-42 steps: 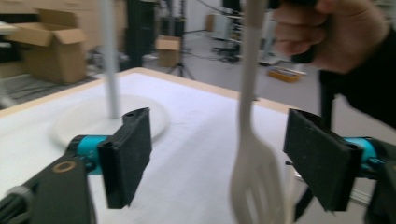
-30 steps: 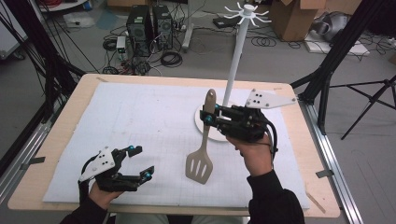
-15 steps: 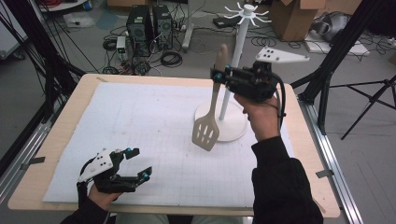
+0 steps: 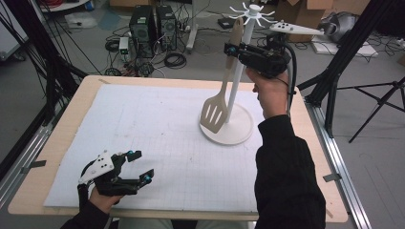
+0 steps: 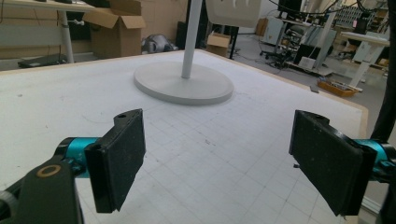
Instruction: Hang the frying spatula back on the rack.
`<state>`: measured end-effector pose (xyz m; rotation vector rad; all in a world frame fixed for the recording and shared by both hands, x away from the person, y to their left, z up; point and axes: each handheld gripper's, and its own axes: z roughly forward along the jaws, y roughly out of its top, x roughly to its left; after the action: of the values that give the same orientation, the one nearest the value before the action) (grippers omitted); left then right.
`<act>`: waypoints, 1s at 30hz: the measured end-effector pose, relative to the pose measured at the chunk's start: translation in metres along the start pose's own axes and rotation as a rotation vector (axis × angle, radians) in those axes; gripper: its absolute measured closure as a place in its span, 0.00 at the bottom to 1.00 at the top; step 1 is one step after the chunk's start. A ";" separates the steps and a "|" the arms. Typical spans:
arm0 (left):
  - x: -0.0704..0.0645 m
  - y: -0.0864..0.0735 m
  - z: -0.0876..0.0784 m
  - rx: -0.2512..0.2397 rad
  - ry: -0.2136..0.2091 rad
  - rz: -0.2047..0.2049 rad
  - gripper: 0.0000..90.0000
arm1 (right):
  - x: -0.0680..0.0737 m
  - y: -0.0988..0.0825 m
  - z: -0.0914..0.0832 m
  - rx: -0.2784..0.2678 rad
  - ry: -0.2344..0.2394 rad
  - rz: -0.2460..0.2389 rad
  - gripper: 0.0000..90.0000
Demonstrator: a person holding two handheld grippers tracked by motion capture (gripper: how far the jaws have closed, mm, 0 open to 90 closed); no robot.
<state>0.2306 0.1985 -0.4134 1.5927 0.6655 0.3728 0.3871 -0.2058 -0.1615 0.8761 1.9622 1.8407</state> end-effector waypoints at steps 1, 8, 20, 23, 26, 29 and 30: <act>0.000 0.000 0.000 -0.003 -0.001 -0.002 0.21 | -0.002 -0.001 0.001 -0.002 -0.003 0.003 0.82; 0.001 0.000 -0.001 -0.002 0.011 -0.008 0.21 | -0.007 -0.003 0.002 -0.013 -0.008 0.037 0.82; 0.001 0.001 -0.002 -0.005 0.015 -0.010 0.21 | -0.019 -0.012 -0.001 -0.010 -0.046 0.084 0.81; 0.002 0.001 -0.003 -0.004 0.019 -0.005 0.21 | -0.018 -0.015 -0.005 -0.033 -0.057 0.101 0.75; 0.003 0.001 -0.004 -0.006 0.024 -0.007 0.22 | -0.012 -0.019 -0.016 -0.090 -0.128 0.091 0.57; 0.006 0.000 -0.005 -0.006 0.033 -0.009 0.21 | -0.006 -0.027 -0.029 -0.072 -0.201 0.030 0.48; 0.006 0.000 -0.005 -0.005 0.038 -0.008 0.21 | -0.003 -0.031 -0.034 -0.061 -0.222 0.013 0.45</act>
<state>0.2324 0.2065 -0.4132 1.5816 0.6991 0.3992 0.3621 -0.2344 -0.1880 1.0287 1.7603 1.7182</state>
